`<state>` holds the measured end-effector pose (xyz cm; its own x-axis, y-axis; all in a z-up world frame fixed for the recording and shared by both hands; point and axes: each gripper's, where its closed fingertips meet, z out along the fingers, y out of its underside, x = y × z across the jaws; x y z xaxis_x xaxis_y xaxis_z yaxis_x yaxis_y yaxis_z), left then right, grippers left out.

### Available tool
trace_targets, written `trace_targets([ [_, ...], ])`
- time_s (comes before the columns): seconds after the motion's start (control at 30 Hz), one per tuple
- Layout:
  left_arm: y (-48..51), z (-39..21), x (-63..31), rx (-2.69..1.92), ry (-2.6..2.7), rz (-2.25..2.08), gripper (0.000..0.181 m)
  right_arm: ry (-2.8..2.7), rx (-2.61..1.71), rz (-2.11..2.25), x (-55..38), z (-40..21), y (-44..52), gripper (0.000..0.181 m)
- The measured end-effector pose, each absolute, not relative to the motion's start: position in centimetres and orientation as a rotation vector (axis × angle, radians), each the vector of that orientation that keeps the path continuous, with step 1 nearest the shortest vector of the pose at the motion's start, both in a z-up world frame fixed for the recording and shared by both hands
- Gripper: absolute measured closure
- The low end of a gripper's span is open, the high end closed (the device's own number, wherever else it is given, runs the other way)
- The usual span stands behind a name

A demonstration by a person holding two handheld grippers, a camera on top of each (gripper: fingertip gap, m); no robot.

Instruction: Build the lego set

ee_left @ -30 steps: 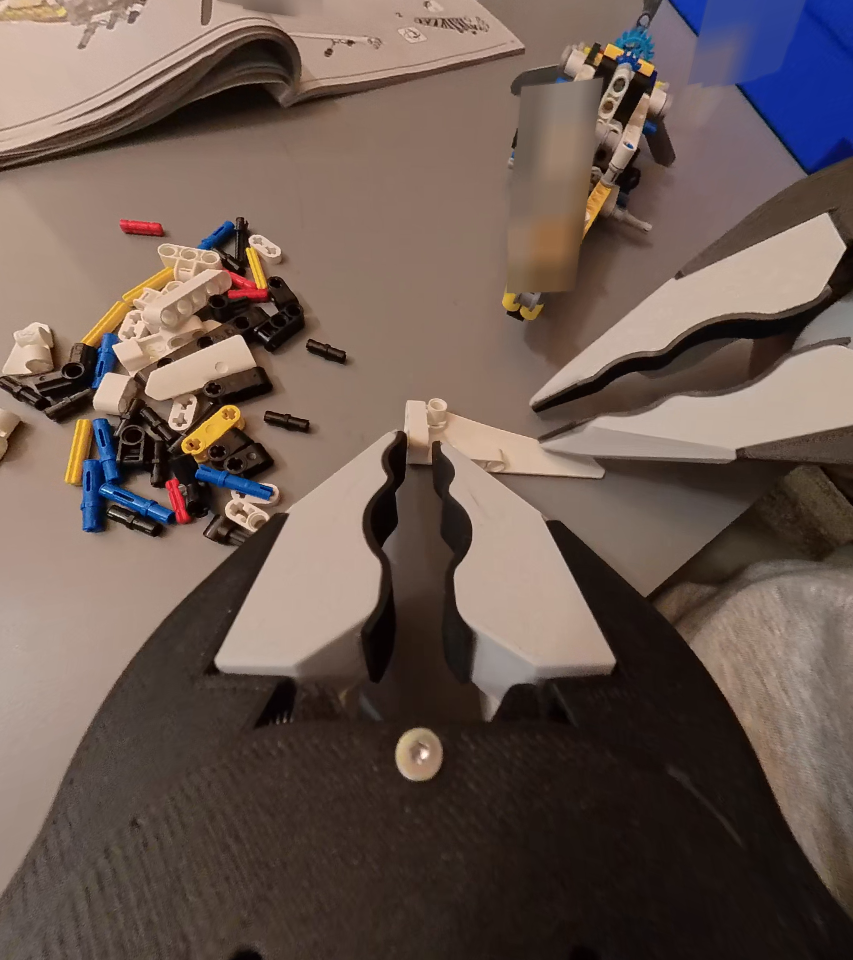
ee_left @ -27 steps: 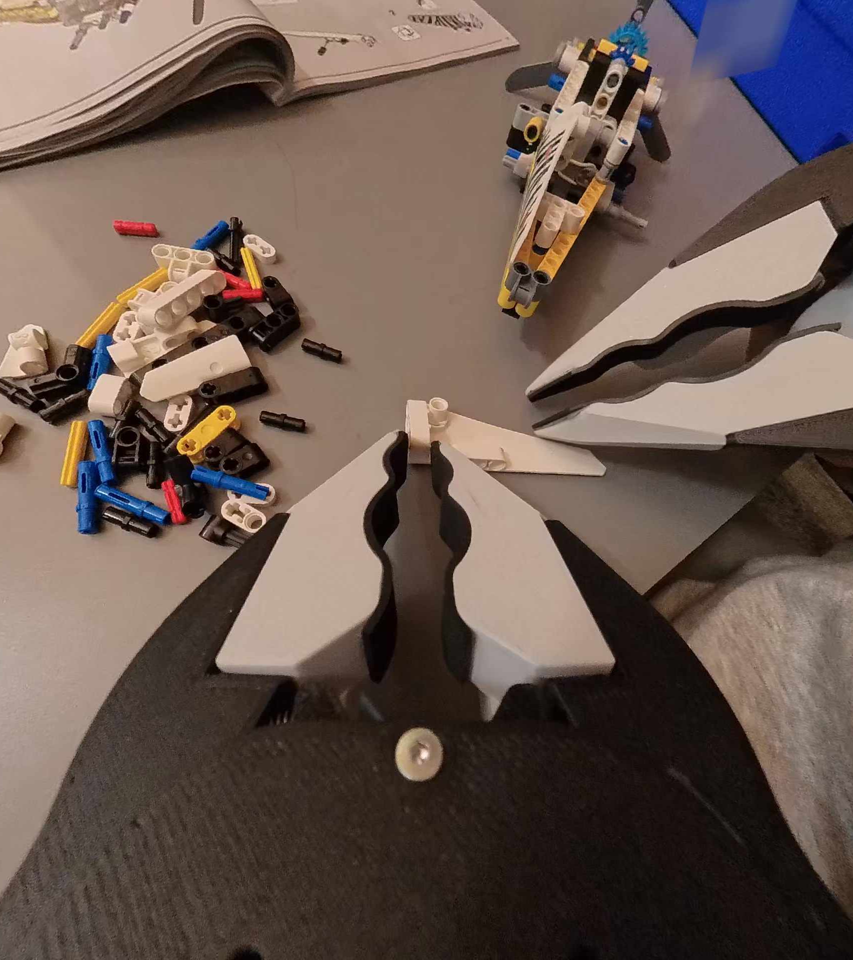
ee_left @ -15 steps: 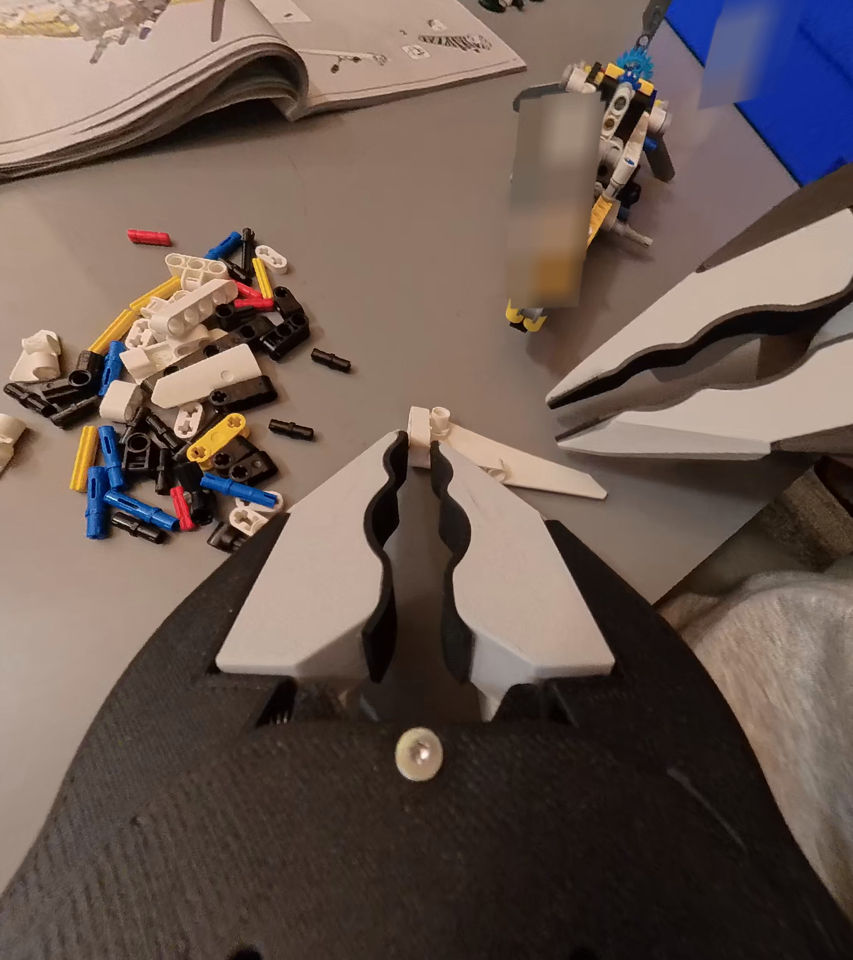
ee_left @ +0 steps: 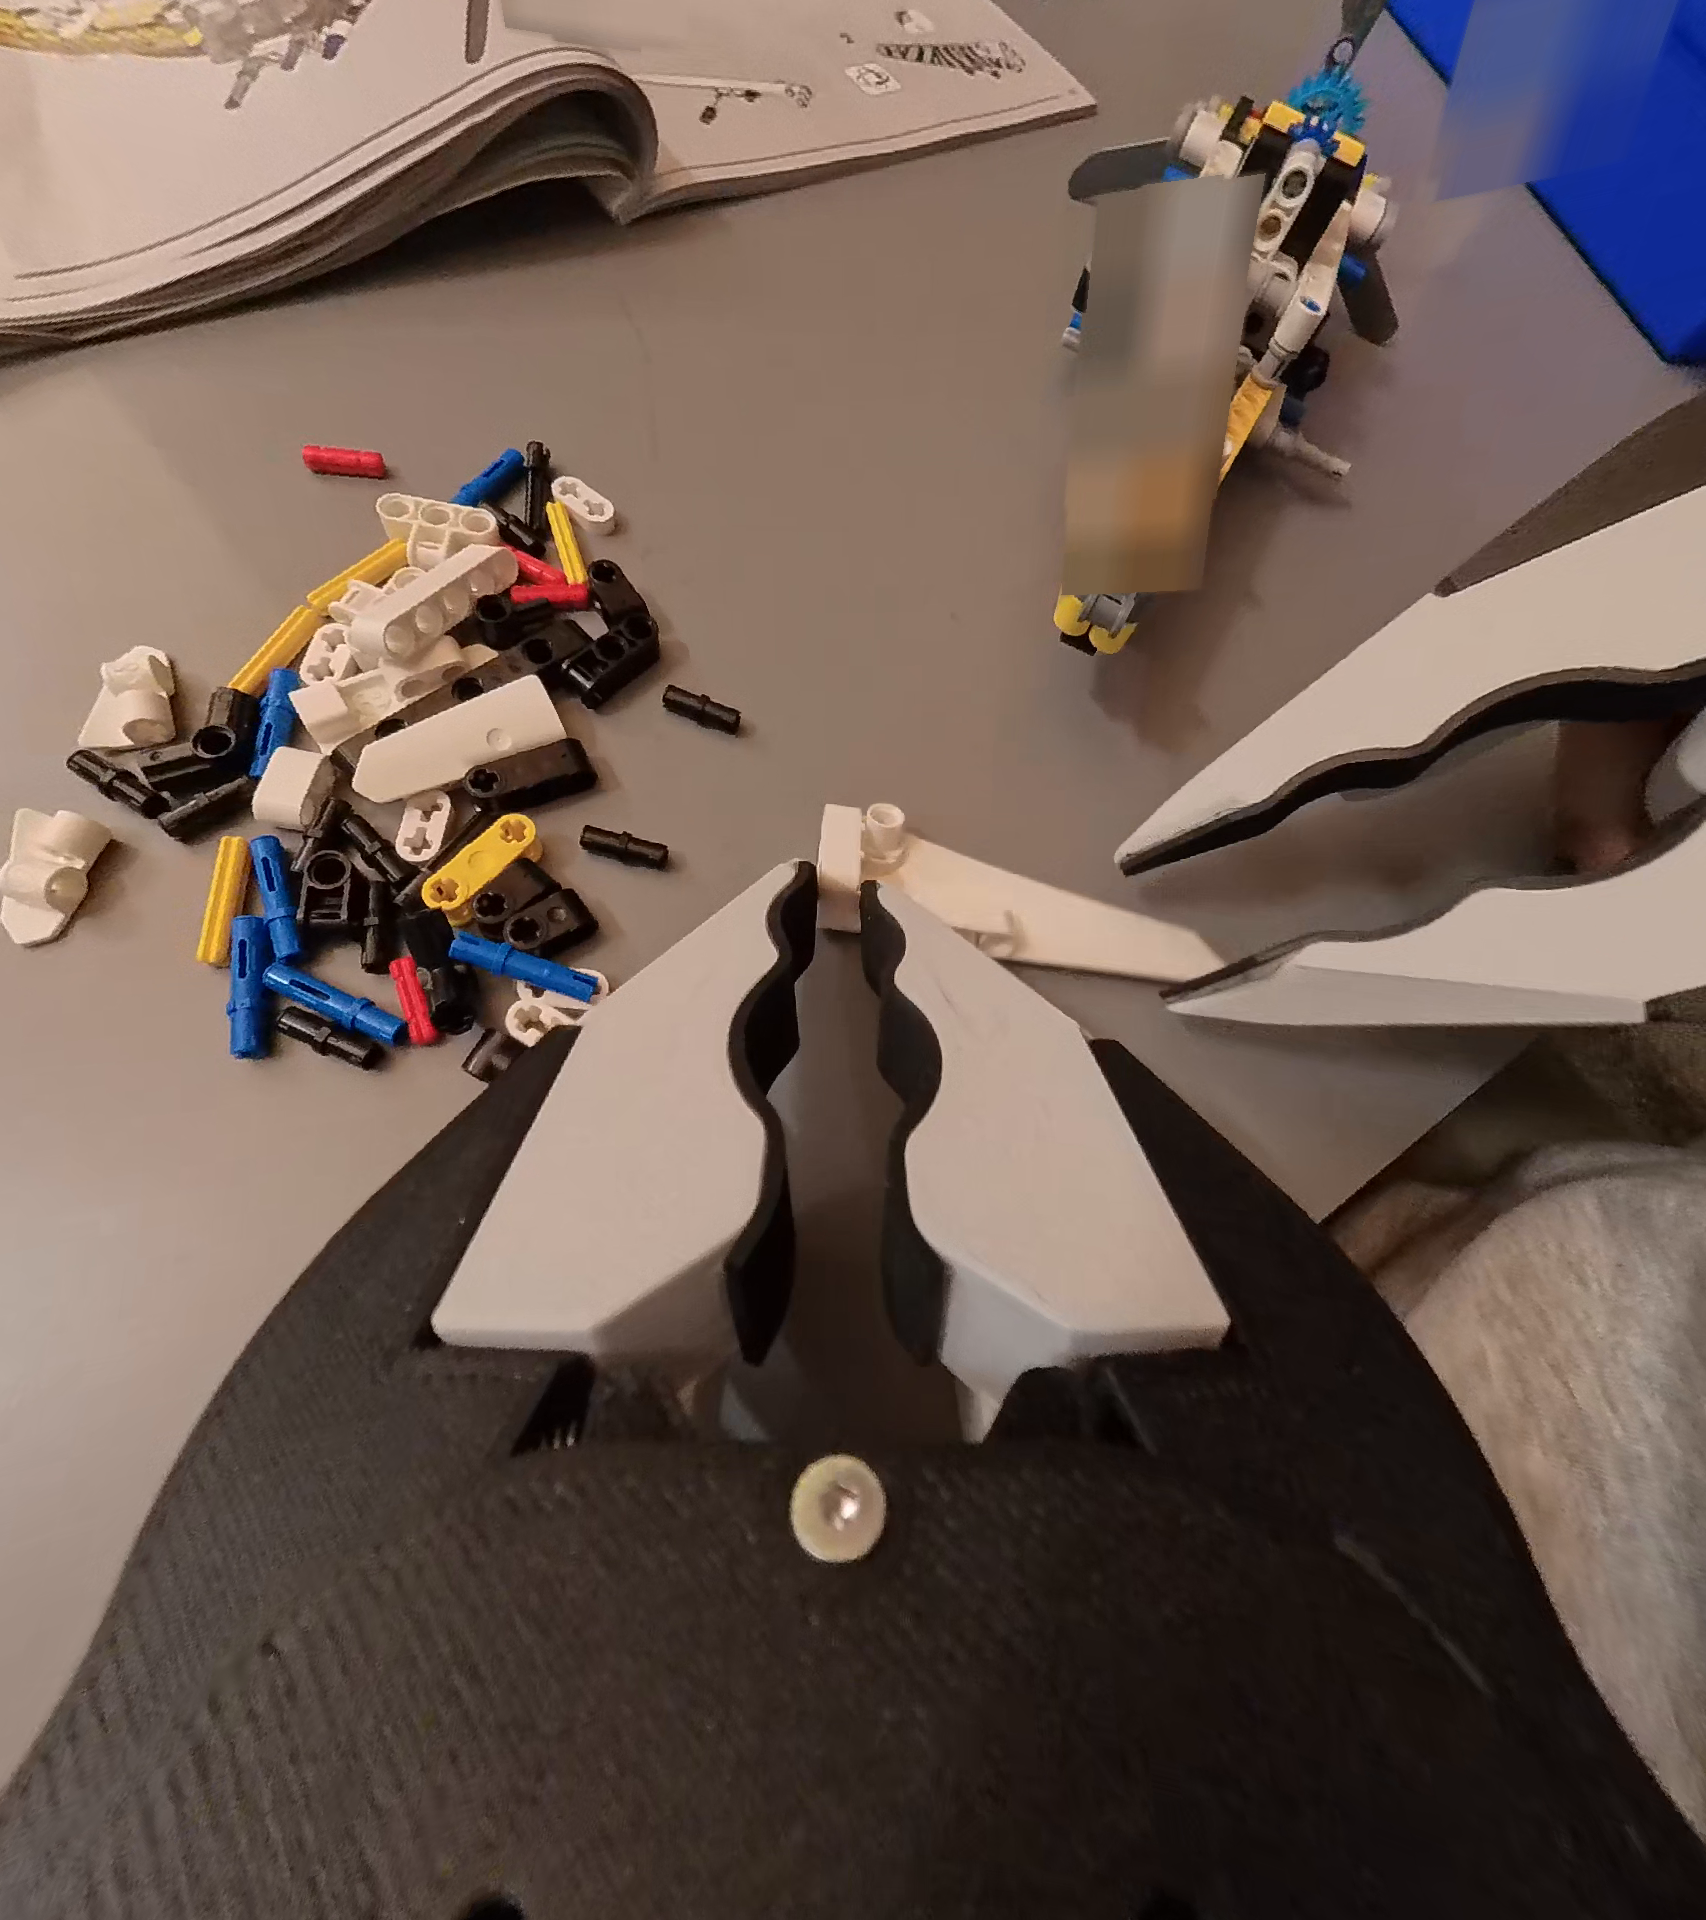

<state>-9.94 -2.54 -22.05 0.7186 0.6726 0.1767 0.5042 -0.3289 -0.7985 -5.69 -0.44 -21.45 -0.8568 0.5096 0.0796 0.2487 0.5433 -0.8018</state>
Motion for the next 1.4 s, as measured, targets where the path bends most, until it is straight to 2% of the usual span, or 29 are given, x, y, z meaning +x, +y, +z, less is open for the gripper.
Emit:
trace_targets([
  [0.33, -3.0, -21.7, -10.1, -1.953, -0.928, 0.153, 0.175, -2.462, -0.756, 1.087, -7.1, -22.6, 1.0, 0.164],
  [0.67, -3.1, -21.3, -10.4, -1.925, -0.931, 0.149, 0.174, -2.509, -0.649, 1.342, -5.0, -20.7, -2.0, 0.161],
  [0.83, -3.6, -20.3, -11.4, -1.904, -0.905, 0.212, 0.171, -2.544, -0.613, 1.205, -4.9, -22.0, -2.3, 0.161],
  [1.0, -2.8, -19.8, -11.0, -1.827, -0.941, -0.033, 0.164, -2.524, -0.621, 1.110, -5.6, -22.6, -1.5, 0.163],
  [1.4, -2.4, -19.1, -12.7, -1.870, -0.905, -0.105, 0.165, -2.436, -0.826, 1.051, -8.0, -22.7, 2.2, 0.167],
])
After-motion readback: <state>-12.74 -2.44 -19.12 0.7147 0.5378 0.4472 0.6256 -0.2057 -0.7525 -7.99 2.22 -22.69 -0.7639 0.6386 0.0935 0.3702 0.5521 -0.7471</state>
